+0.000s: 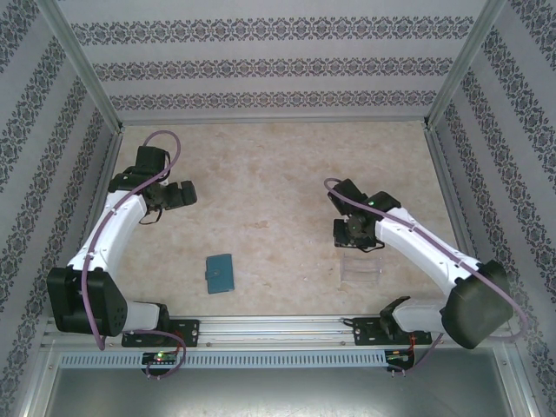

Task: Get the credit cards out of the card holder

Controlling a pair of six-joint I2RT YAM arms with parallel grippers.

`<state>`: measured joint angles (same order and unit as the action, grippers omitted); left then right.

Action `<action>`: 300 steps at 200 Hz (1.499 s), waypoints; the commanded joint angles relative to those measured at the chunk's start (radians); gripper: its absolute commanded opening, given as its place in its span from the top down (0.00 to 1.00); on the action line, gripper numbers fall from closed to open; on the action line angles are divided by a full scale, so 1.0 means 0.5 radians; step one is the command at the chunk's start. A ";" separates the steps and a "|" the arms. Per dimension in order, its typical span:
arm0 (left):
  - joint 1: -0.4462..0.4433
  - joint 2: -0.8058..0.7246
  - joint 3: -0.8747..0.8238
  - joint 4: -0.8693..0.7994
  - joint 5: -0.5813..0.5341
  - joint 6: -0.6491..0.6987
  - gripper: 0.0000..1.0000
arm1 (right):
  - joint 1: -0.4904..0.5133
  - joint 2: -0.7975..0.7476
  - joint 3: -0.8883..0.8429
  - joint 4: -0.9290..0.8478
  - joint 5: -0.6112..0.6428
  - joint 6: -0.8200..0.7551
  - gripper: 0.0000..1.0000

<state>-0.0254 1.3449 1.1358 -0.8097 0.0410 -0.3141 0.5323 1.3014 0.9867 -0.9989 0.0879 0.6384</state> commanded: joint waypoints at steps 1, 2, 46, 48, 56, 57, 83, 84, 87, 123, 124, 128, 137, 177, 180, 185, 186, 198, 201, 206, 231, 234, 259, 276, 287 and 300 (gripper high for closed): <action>-0.014 0.028 -0.017 -0.105 -0.077 0.088 0.00 | 0.021 0.049 0.014 -0.012 0.053 0.078 0.68; -0.014 0.028 -0.019 -0.107 -0.079 0.088 0.00 | 0.023 0.050 0.013 -0.009 0.051 0.077 0.69; -0.012 0.025 -0.034 -0.106 -0.113 0.107 0.00 | 0.034 0.119 -0.060 0.066 -0.006 0.107 0.72; -0.013 0.028 -0.033 -0.107 -0.113 0.109 0.00 | 0.034 0.122 -0.063 0.069 -0.011 0.111 0.73; -0.014 0.026 -0.035 -0.107 -0.113 0.110 0.00 | 0.037 0.130 -0.075 0.076 -0.023 0.115 0.73; -0.014 0.027 -0.035 -0.108 -0.113 0.111 0.00 | 0.037 0.131 -0.076 0.077 -0.023 0.116 0.73; -0.014 0.037 -0.035 -0.107 -0.110 0.116 0.00 | 0.051 0.140 -0.101 0.076 -0.043 0.139 0.75; -0.014 0.037 -0.034 -0.106 -0.110 0.116 0.00 | 0.052 0.140 -0.101 0.075 -0.045 0.140 0.75; -0.014 0.039 -0.032 -0.108 -0.110 0.118 0.00 | 0.055 0.138 -0.104 0.077 -0.048 0.143 0.75; -0.014 0.046 -0.027 -0.104 -0.112 0.123 0.00 | 0.076 0.131 -0.135 0.074 -0.066 0.168 0.76; -0.014 0.046 -0.028 -0.104 -0.113 0.122 0.00 | 0.076 0.131 -0.136 0.073 -0.066 0.168 0.76; -0.014 0.046 -0.027 -0.105 -0.113 0.124 0.00 | 0.077 0.134 -0.139 0.074 -0.066 0.170 0.77; -0.013 0.049 -0.024 -0.105 -0.110 0.122 0.00 | 0.077 0.138 -0.149 0.083 -0.064 0.173 0.77; -0.014 0.049 -0.029 -0.102 -0.090 0.119 0.00 | 0.077 0.184 -0.188 0.135 -0.075 0.176 0.80; -0.014 0.047 -0.029 -0.104 -0.091 0.119 0.00 | 0.077 0.185 -0.190 0.137 -0.076 0.176 0.80; -0.014 0.047 -0.029 -0.101 -0.091 0.119 0.00 | 0.077 0.193 -0.194 0.143 -0.081 0.174 0.81; -0.014 0.049 -0.026 -0.101 -0.091 0.119 0.00 | 0.077 0.194 -0.194 0.144 -0.081 0.174 0.81; -0.014 0.046 -0.026 -0.101 -0.094 0.119 0.00 | 0.077 0.204 -0.200 0.149 -0.081 0.175 0.82; -0.014 0.047 -0.024 -0.102 -0.094 0.119 0.00 | 0.079 0.205 -0.203 0.153 -0.083 0.175 0.83; -0.014 0.044 -0.026 -0.099 -0.095 0.119 0.00 | 0.080 0.206 -0.206 0.153 -0.085 0.174 0.83; -0.013 0.046 -0.029 -0.094 -0.091 0.118 0.00 | 0.080 0.213 -0.207 0.152 -0.075 0.169 0.87; -0.012 0.046 -0.029 -0.095 -0.089 0.118 0.00 | 0.080 0.212 -0.204 0.149 -0.071 0.168 0.87; -0.014 0.045 -0.024 -0.100 -0.104 0.113 0.00 | 0.080 0.212 -0.188 0.132 -0.063 0.160 0.89; -0.014 0.038 -0.027 -0.109 -0.142 0.113 0.00 | 0.083 0.199 -0.171 0.114 -0.059 0.159 0.90; -0.014 0.036 -0.027 -0.113 -0.161 0.110 0.00 | 0.083 0.189 -0.155 0.097 -0.046 0.161 0.91; -0.013 0.034 -0.027 -0.114 -0.159 0.110 0.00 | 0.082 0.181 -0.126 0.074 -0.032 0.156 0.91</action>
<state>-0.0254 1.3643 1.1252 -0.8272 -0.0109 -0.2687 0.5610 1.4017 0.8940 -0.9260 0.0555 0.7090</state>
